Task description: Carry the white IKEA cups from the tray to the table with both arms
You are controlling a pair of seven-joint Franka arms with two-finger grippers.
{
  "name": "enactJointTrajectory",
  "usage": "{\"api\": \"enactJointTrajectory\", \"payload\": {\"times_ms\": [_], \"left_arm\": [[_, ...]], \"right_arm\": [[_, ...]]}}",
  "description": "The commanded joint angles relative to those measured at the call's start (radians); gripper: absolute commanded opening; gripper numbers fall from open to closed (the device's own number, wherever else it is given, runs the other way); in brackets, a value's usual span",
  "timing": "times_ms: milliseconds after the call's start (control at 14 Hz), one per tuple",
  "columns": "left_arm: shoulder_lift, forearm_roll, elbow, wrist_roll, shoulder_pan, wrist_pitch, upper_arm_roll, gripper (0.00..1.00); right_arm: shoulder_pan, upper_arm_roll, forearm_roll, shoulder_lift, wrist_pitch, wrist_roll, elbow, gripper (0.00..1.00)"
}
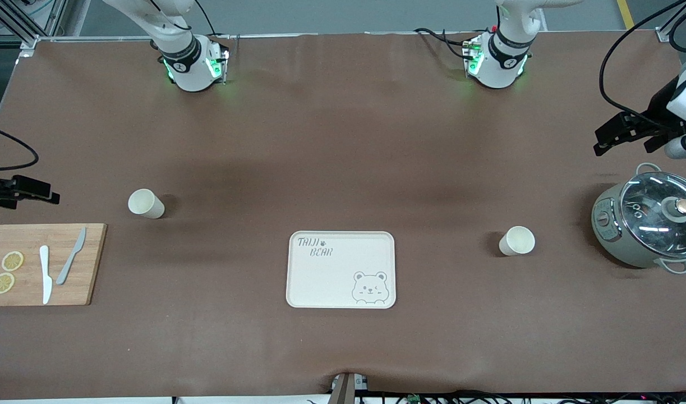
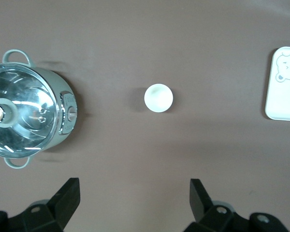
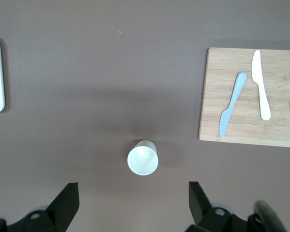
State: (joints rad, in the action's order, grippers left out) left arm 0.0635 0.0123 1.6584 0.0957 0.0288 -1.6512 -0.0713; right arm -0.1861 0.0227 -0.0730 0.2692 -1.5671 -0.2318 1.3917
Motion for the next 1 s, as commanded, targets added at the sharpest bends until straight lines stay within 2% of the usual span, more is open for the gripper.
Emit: {"api": "enactJointTrajectory", "payload": {"times_ms": [0, 143, 643, 857, 929], "left_arm": [[-0.007, 0.028, -0.031, 0.001, 0.007, 0.019, -0.01, 1.0], [-0.008, 0.028, -0.032, 0.001, 0.007, 0.021, -0.008, 1.0], [-0.016, 0.028, -0.062, -0.002, 0.005, 0.021, -0.008, 1.0], [-0.019, 0.028, -0.062, -0.002, 0.007, 0.021, -0.008, 1.0], [-0.021, 0.028, -0.062, -0.002, 0.007, 0.021, -0.008, 1.0]], "right_arm": [[0.01, 0.002, 0.015, -0.04, 0.067, 0.13, -0.008, 1.0], [0.028, 0.002, 0.015, -0.091, 0.096, 0.219, 0.013, 1.0], [0.05, 0.002, 0.018, -0.284, 0.096, 0.224, 0.154, 1.0], [0.062, -0.01, 0.018, -0.298, 0.095, 0.226, 0.167, 1.0], [0.08, -0.035, 0.018, -0.298, 0.096, 0.226, 0.167, 1.0]]}}
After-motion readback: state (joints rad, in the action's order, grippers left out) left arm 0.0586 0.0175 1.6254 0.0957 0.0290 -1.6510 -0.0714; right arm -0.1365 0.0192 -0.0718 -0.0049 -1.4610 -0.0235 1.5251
